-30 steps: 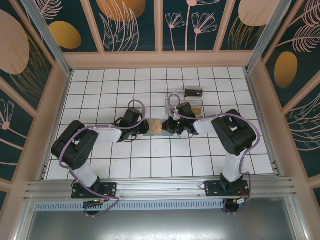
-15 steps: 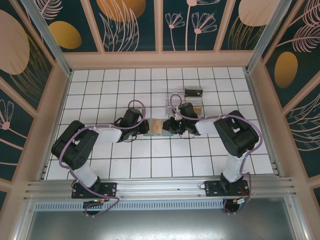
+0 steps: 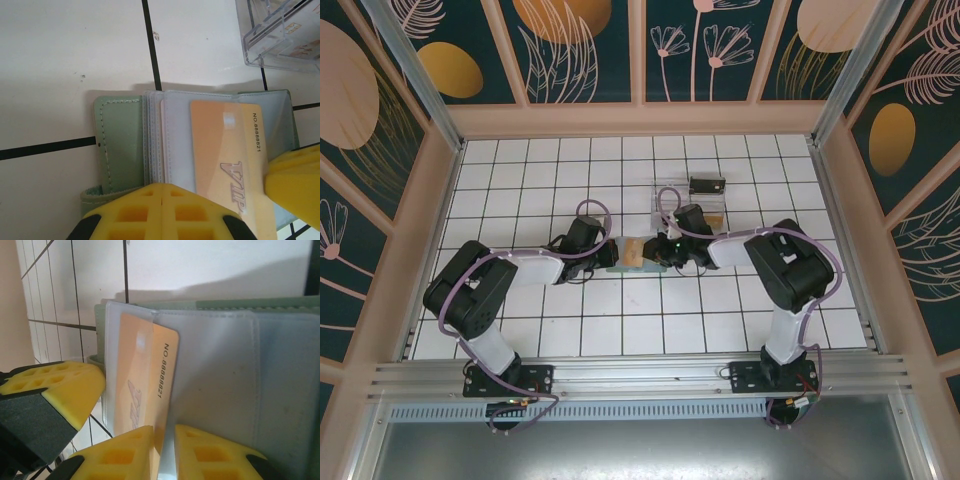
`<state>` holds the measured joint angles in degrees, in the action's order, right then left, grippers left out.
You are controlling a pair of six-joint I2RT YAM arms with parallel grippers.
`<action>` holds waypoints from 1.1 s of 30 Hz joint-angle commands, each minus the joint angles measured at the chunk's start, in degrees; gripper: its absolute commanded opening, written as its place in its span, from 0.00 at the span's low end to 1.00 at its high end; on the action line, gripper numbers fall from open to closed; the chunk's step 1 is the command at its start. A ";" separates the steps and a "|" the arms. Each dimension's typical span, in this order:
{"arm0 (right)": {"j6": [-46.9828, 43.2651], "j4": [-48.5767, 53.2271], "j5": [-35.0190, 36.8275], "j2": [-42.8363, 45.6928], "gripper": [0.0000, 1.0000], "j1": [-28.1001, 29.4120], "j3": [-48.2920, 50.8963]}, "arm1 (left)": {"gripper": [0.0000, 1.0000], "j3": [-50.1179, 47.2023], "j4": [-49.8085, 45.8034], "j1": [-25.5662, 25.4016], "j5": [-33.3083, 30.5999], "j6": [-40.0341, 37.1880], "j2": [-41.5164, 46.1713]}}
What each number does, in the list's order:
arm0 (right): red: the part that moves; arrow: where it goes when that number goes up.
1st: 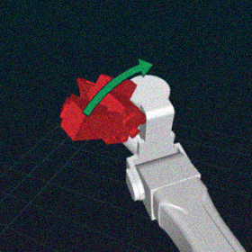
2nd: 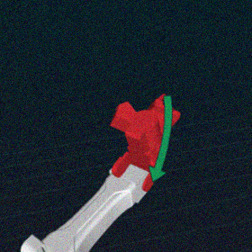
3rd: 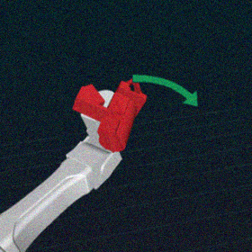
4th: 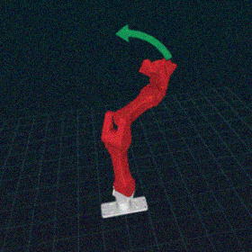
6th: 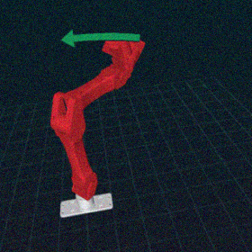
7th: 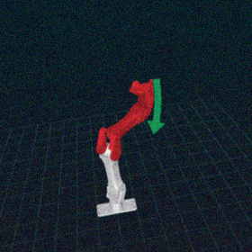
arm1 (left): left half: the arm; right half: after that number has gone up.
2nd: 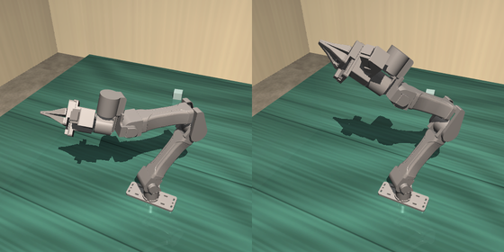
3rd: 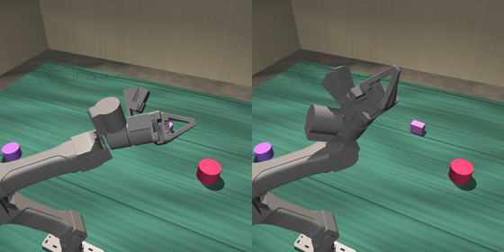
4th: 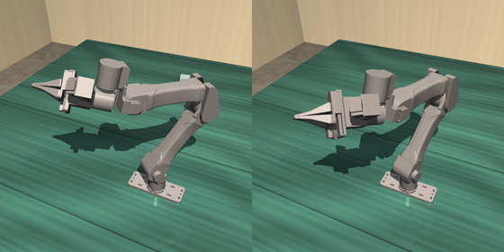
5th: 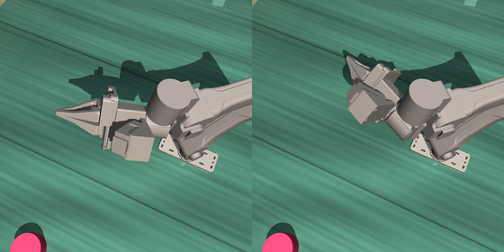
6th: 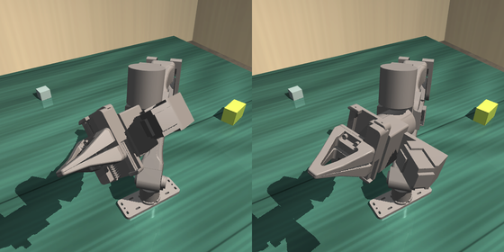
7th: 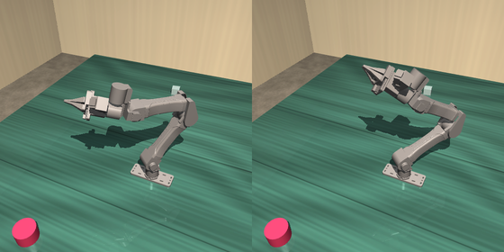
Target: Take the credit cards out of the card holder
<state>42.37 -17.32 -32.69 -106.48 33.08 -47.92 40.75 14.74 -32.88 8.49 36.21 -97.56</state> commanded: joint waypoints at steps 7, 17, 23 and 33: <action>0.59 1.39 2.36 -2.12 0.18 1.02 -1.68 | 0.00 -1.03 -5.53 0.36 -1.02 -0.43 -2.63; 0.94 -0.29 2.37 0.24 0.00 -0.61 1.35 | 0.00 -1.28 -5.78 0.36 -1.45 -0.69 -2.29; -0.13 -0.52 1.07 2.82 0.00 -3.41 4.77 | 0.00 -1.29 -6.06 0.36 -1.64 -0.79 -2.22; -5.04 2.67 -0.87 12.79 0.00 -8.62 10.65 | 0.00 -1.04 -6.39 0.36 -1.55 -0.74 -0.97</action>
<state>40.77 -17.28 -32.93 -97.54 25.23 -38.46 40.75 14.74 -32.88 8.45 36.18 -97.49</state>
